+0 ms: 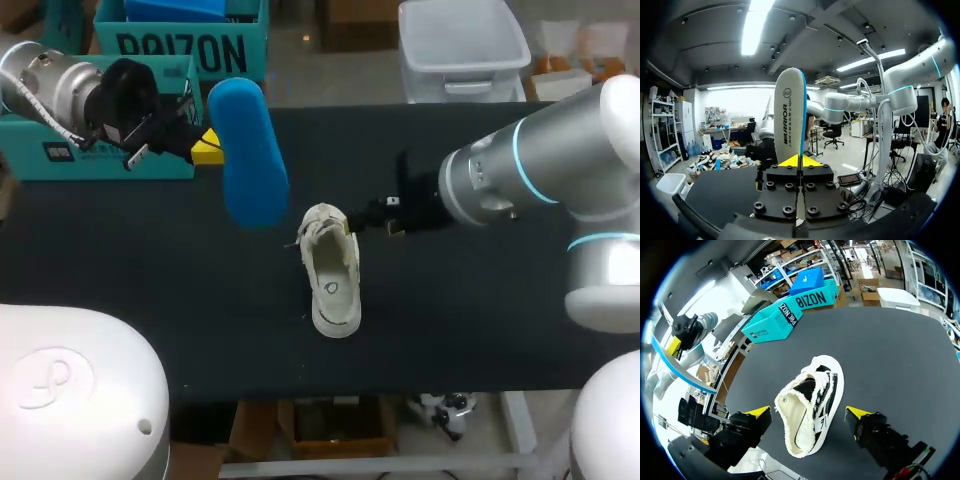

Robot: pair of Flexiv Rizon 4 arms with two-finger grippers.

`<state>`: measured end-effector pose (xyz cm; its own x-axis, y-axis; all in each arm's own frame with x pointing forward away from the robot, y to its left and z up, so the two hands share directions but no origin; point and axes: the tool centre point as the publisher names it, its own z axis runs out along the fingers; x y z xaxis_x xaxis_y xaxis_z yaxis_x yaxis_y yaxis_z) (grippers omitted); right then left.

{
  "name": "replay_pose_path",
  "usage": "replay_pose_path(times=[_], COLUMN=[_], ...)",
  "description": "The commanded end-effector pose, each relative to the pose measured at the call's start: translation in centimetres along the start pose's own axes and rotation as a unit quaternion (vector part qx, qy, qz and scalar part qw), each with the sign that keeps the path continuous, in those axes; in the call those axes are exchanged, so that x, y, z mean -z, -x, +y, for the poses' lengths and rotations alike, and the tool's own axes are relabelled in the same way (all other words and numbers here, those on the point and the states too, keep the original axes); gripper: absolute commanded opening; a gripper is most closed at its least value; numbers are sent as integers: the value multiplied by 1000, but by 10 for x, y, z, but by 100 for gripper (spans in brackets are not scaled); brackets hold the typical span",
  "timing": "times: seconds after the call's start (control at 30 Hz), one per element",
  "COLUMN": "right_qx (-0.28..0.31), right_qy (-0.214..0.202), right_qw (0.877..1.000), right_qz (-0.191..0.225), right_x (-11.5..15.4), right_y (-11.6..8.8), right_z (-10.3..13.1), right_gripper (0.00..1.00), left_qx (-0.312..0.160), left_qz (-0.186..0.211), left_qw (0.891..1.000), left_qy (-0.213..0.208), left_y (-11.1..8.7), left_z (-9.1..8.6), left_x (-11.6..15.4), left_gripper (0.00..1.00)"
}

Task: Open the shoe tongue, take the insole out of the shoe, put the insole back into the shoe, and pack the shoe into the shoebox

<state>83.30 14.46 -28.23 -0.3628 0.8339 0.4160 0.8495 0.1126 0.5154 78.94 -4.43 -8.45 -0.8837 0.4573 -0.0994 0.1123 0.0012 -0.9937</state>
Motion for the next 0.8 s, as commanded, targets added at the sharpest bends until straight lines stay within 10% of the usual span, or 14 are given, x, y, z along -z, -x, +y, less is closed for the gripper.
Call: replay_pose_path(times=[0.03,0.37,0.8], right_qx=[1,1,1], right_qy=[-37,-37,-37], right_qw=[999,999,999], right_qz=[-1,-1,-1], right_x=[7,7,7], right_y=[-1,-1,-1], right_z=[3,3,3], right_gripper=[100,100,100], left_qx=[-29,-104,-268], left_qz=[0,-3,10], left_qw=[1000,993,957], left_qy=[12,49,108], left_y=[-9,-21,-44], left_z=[4,21,41], left_x=[-5,-22,-40], left_gripper=[0,0,0])
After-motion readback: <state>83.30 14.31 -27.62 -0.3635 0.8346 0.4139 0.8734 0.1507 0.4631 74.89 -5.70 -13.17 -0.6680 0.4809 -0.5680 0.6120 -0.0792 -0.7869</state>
